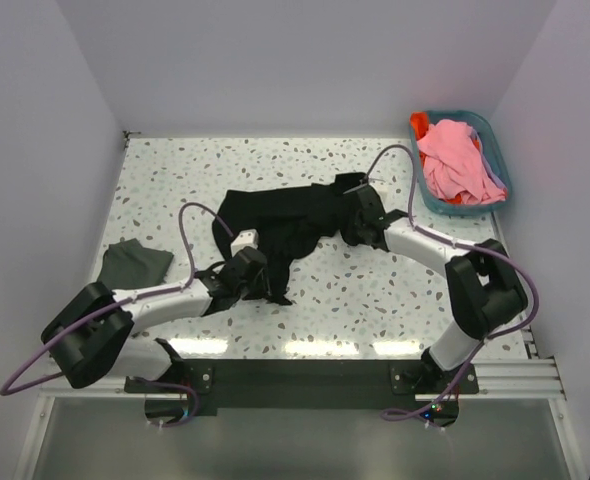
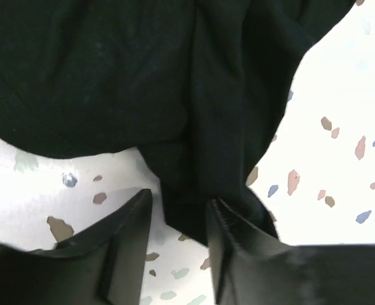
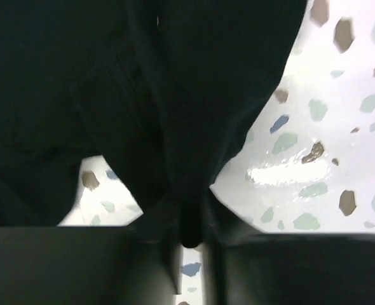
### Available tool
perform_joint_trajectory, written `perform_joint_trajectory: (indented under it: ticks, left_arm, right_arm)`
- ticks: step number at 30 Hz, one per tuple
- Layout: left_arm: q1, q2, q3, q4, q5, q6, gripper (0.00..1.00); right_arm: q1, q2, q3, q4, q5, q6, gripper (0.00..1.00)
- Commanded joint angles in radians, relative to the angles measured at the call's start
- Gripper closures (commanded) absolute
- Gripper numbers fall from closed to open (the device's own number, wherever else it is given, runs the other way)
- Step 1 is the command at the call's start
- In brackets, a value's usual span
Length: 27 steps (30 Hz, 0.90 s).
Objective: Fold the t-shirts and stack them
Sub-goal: Flatten the tshirt out
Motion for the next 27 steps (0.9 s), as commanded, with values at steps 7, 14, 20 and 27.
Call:
perform_joint_trajectory:
  ticks: [7,14,20,27]
  left_arm:
    - [0.237,-0.023,0.137,-0.061,0.057,0.094,1.0]
    - [0.448,-0.207,0.249,-0.249,0.025,0.157,1.0]
    - [0.519,-0.272,0.27,-0.294,0.038,0.174,1.0]
    - [0.577,-0.215,0.215,-0.263,0.165,0.168,1.0]
  right_arm:
    - [-0.105,-0.137,0.111,-0.061,0.099,-0.064,1.0]
    - [-0.266,-0.306,0.101,-0.116,0.061,-0.089,1.0]
    - [-0.423,-0.311,0.079,-0.131,-0.039,-0.086,1.0]
    - [-0.467,-0.257,0.01,-0.088,-0.108,-0.071,1.0]
